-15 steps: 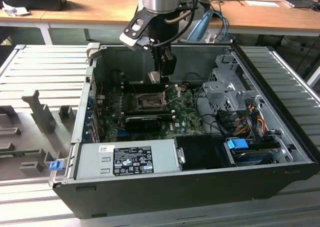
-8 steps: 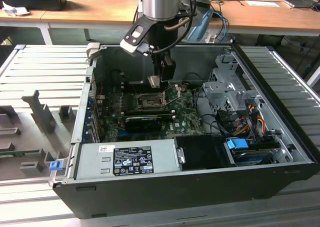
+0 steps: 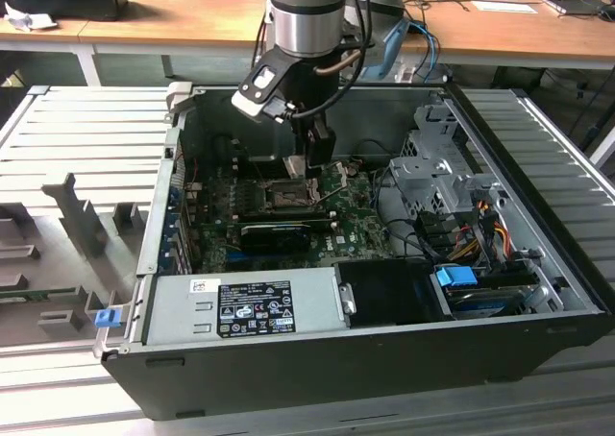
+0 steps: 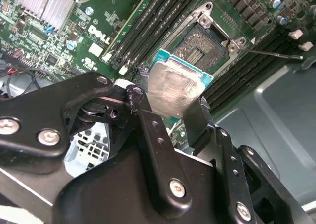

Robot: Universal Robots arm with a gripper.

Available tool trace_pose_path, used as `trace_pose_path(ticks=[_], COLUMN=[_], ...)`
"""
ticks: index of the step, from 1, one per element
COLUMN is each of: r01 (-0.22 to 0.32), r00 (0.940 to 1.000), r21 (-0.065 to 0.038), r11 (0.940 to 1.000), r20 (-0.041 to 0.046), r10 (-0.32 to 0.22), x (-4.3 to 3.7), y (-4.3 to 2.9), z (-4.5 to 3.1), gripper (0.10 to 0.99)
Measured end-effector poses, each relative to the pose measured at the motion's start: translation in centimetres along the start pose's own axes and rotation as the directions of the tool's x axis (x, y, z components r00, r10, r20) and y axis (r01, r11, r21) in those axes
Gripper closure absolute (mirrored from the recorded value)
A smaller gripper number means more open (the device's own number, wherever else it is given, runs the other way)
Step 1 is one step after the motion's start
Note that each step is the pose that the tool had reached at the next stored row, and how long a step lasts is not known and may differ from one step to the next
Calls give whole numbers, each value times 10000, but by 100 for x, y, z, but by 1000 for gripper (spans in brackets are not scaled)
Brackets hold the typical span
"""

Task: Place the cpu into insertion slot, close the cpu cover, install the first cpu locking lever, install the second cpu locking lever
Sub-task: 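Place the cpu into insertion slot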

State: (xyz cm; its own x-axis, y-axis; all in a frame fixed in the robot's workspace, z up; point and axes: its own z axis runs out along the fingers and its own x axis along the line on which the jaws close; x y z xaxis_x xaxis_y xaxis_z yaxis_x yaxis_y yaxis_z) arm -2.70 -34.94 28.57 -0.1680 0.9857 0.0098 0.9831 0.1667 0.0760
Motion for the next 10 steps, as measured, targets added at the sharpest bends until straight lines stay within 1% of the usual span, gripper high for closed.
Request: trace_pose_path(ticks=[1, 3, 6, 8, 10], r01=[-7, -124, -702, -1120, -1268], r00=[10000, 9999, 9975, 9937, 9919], r21=[16, 17, 9, 2, 0], r11=[10000, 9999, 9975, 9937, 9919], r20=[-3, 11, 56, 86, 98], r10=[7, 124, 702, 1120, 1268], x=[0, 0, -1, -1, -1], y=[-2, -3, -4, -5, -5], z=[30, 50, 62, 71, 77], gripper=[561, 561, 561, 561, 561])
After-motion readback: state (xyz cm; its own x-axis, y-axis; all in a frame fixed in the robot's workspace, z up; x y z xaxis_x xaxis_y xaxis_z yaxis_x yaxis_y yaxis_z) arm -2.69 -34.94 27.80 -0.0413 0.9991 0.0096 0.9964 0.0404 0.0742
